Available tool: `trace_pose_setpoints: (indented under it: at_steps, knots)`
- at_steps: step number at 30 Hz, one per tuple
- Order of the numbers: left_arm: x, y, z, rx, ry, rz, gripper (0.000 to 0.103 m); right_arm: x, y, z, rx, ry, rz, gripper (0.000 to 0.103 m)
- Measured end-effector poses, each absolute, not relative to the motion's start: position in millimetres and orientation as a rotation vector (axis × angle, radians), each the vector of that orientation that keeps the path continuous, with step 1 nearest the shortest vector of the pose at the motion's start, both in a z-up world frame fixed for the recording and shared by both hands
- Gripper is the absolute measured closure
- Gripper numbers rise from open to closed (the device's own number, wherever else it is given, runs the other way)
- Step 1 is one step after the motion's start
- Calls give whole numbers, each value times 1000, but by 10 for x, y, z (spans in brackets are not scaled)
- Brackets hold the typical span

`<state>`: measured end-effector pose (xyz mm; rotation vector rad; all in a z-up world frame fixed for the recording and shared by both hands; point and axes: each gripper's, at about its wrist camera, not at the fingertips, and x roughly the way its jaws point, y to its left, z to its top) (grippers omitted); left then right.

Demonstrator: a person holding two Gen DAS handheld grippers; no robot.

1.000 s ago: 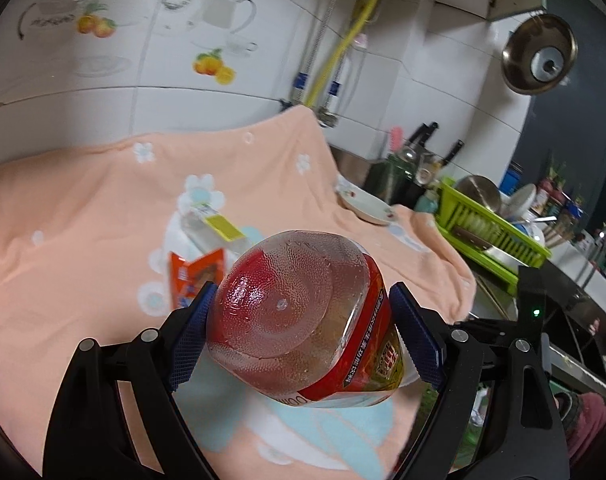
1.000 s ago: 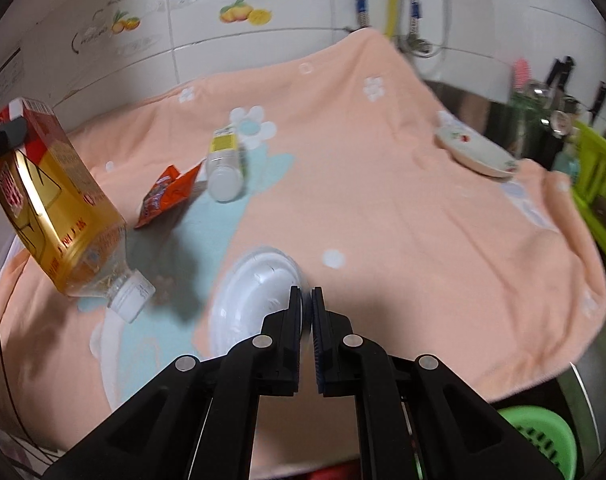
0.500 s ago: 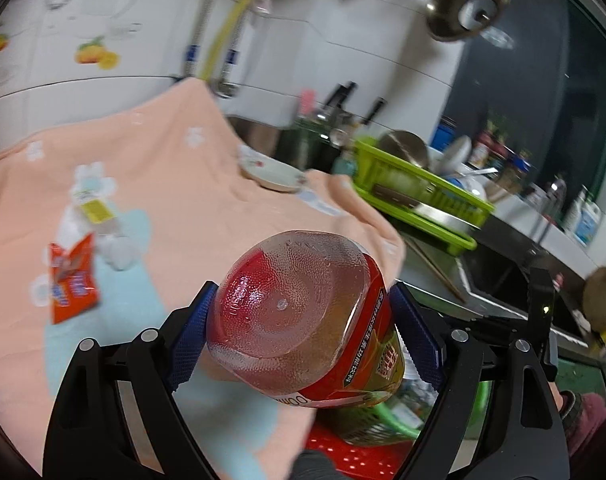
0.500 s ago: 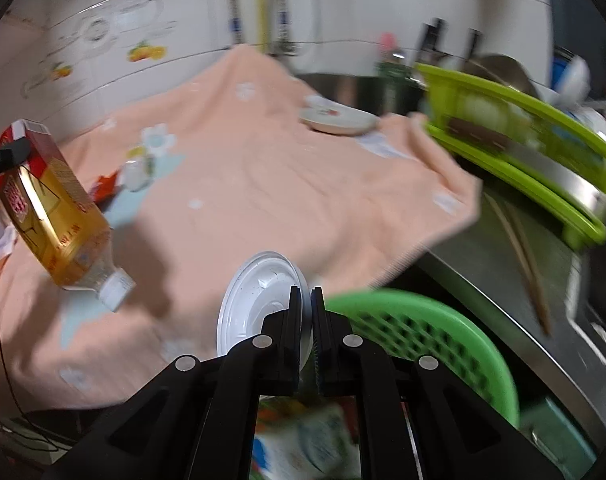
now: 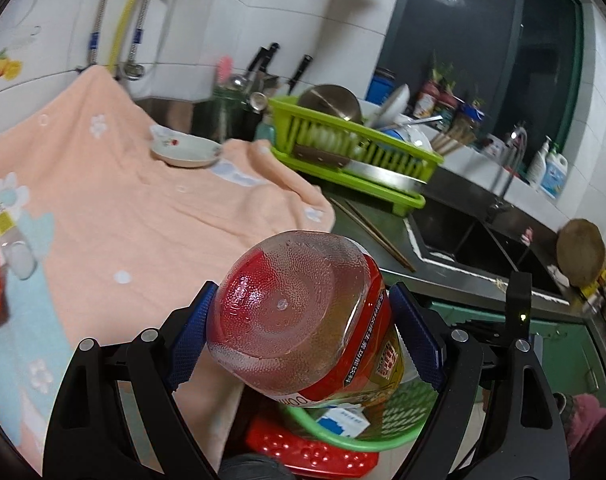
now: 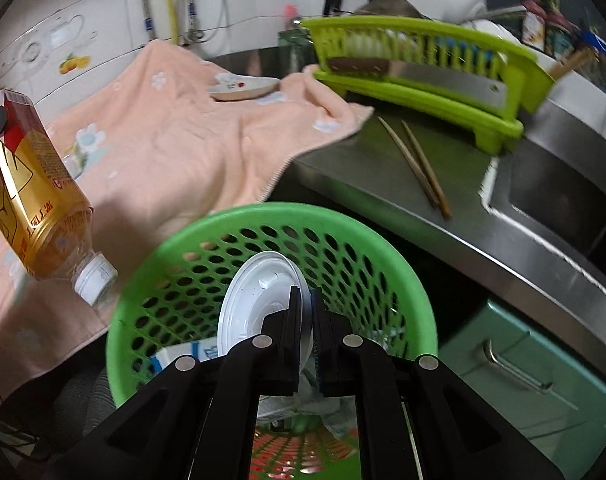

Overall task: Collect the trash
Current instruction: 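Carry both over the green basket and release the lid and bottle into it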

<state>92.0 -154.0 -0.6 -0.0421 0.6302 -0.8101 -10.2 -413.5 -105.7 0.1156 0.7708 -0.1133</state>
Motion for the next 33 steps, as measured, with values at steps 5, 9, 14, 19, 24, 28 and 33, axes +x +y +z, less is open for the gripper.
trace_pose_setpoints:
  at_steps: [5, 9, 14, 19, 24, 28, 33]
  knots:
    - [909, -1761, -60, -15, 654, -849, 19, -193, -4278, -1125, 146, 779, -145, 96]
    - [907, -1917, -127, 7, 673, -864, 19, -260, -4394, -1162, 178, 783, -163, 89]
    - [950, -2043, -201, 27, 700, -861, 19, -328, -4452, -1183, 204, 780, -163, 75]
    - [972, -2183, -279, 41, 727, -854, 19, -352, -4448, -1138, 210, 759, -155, 61]
    - [974, -2303, -356, 62, 749, -849, 19, -387, -4407, -1068, 204, 729, -144, 49]
    - [981, -2365, -431, 78, 774, -846, 19, -405, -4385, -1052, 195, 722, -133, 43]
    - [1009, -2344, -487, 64, 794, -835, 18, -408, -4389, -1074, 207, 725, -120, 41]
